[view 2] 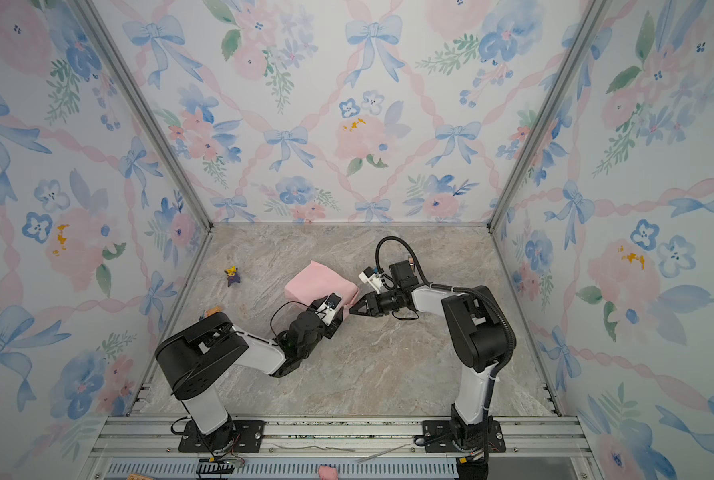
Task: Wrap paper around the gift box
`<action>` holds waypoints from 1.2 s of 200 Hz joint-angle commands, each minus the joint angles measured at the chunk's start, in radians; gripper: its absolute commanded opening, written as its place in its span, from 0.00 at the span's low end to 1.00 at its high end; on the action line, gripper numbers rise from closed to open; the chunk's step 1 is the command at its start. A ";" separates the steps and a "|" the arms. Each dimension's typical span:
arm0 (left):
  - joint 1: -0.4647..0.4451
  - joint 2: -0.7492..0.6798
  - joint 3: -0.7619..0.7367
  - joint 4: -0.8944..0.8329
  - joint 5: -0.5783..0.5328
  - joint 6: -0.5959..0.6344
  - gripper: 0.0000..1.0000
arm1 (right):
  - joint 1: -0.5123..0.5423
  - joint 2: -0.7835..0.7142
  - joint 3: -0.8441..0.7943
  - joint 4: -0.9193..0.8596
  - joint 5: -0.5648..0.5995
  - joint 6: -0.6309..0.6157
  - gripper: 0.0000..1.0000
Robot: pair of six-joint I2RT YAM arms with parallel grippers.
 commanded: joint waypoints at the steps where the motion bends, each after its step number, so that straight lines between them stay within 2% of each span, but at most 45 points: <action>1: 0.009 0.067 -0.059 -0.264 0.029 -0.057 0.60 | -0.014 -0.054 -0.068 0.166 0.041 -0.026 0.33; 20: 0.008 0.066 -0.060 -0.264 0.031 -0.060 0.60 | -0.014 -0.058 -0.109 0.313 0.048 0.024 0.38; 48: 0.009 0.072 -0.059 -0.264 0.035 -0.064 0.60 | -0.016 0.018 -0.078 0.450 0.000 0.207 0.43; 89: 0.010 0.068 -0.059 -0.263 0.035 -0.063 0.60 | -0.010 0.072 -0.120 0.627 -0.037 0.344 0.42; 115: 0.010 0.071 -0.060 -0.263 0.036 -0.063 0.60 | -0.004 0.084 -0.124 0.653 -0.061 0.375 0.41; 240: 0.010 0.065 -0.067 -0.263 0.032 -0.067 0.60 | 0.047 0.120 -0.091 0.601 -0.091 0.360 0.39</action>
